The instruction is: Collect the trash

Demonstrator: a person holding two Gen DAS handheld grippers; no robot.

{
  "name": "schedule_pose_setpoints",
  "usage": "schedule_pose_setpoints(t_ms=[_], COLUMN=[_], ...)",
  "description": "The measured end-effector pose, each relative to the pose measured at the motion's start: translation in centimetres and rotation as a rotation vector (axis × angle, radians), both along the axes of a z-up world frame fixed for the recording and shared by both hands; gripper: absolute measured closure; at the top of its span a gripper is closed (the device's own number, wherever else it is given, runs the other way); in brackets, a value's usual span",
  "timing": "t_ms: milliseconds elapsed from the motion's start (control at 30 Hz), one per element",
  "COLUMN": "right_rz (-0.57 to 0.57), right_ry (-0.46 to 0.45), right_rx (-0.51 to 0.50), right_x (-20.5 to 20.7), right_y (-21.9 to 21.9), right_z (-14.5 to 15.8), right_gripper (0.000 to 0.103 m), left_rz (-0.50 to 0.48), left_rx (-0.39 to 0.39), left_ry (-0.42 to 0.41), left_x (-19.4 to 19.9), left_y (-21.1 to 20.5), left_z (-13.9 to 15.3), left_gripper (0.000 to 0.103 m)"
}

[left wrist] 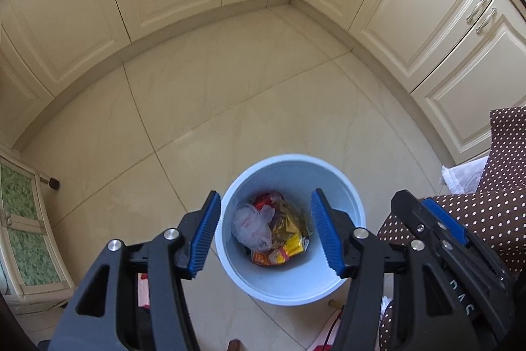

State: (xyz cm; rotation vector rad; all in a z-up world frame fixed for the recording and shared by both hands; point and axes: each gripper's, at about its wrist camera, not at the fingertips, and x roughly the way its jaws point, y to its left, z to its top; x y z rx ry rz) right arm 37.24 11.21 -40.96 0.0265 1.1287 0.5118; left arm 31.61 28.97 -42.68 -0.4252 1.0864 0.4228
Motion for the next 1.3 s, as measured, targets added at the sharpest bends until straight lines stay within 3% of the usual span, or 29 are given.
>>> schedule_pose_setpoints(t_ms=[500,733,900,1300], right_rz=[0.013,-0.009,-0.025,-0.141], right_ry=[-0.372,-0.484,-0.548,-0.768], right_rx=[0.055,0.082,0.096,0.092], right_x=[-3.1,-4.9,-7.0,-15.0], right_y=[-0.6,-1.6,-2.9,-10.1], right_z=[7.6,11.2,14.2,26.0], right_gripper=[0.049,0.046,0.046,0.039], left_rz=[0.033,0.017,-0.002,-0.088], left_rx=[0.155,0.219,0.25,0.302], left_ry=[-0.333,-0.436,-0.492,-0.673], left_x=[-2.1,-3.6,-5.4,-12.2], left_y=[-1.1,-2.7,-4.4,-12.0], left_z=[6.4,10.4,14.2,25.2], left_gripper=[0.045,0.045,0.045,0.045])
